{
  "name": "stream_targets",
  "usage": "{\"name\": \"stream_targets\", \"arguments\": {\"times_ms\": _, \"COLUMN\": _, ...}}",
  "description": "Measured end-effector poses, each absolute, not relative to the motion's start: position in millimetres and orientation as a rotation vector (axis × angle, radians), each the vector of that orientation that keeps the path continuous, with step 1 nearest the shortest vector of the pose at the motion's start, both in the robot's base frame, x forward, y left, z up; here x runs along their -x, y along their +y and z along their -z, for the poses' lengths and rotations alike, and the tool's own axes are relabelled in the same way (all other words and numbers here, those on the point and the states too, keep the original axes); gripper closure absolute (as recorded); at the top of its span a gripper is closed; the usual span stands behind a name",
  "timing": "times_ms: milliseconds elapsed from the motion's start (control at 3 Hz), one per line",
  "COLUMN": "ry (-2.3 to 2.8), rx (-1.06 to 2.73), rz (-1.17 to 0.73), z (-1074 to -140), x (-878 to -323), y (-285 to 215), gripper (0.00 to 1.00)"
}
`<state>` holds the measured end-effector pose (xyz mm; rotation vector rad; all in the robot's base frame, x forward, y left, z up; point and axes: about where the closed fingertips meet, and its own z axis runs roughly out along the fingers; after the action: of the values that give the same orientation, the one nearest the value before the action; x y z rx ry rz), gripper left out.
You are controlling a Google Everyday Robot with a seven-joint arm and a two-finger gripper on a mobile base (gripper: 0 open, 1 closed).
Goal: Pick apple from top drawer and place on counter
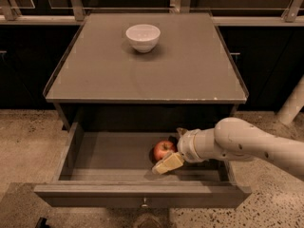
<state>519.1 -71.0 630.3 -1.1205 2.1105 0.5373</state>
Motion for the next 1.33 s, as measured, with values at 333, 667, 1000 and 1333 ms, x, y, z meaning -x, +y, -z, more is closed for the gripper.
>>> {"name": "stream_targets", "arguments": {"times_ms": 333, "ry": 2.125, "rx": 1.149, "rz": -0.565, "z": -616.7, "x": -510.2, "y": -60.0, "gripper": 0.0}}
{"name": "stream_targets", "arguments": {"times_ms": 667, "ry": 2.125, "rx": 1.149, "rz": -0.565, "z": -616.7, "x": -510.2, "y": -60.0, "gripper": 0.19}}
{"name": "stream_targets", "arguments": {"times_ms": 1000, "ry": 2.125, "rx": 1.149, "rz": -0.565, "z": -616.7, "x": -510.2, "y": -59.9, "gripper": 0.43}}
{"name": "stream_targets", "arguments": {"times_ms": 1333, "ry": 2.125, "rx": 1.149, "rz": -0.565, "z": -616.7, "x": -510.2, "y": -59.9, "gripper": 0.66}}
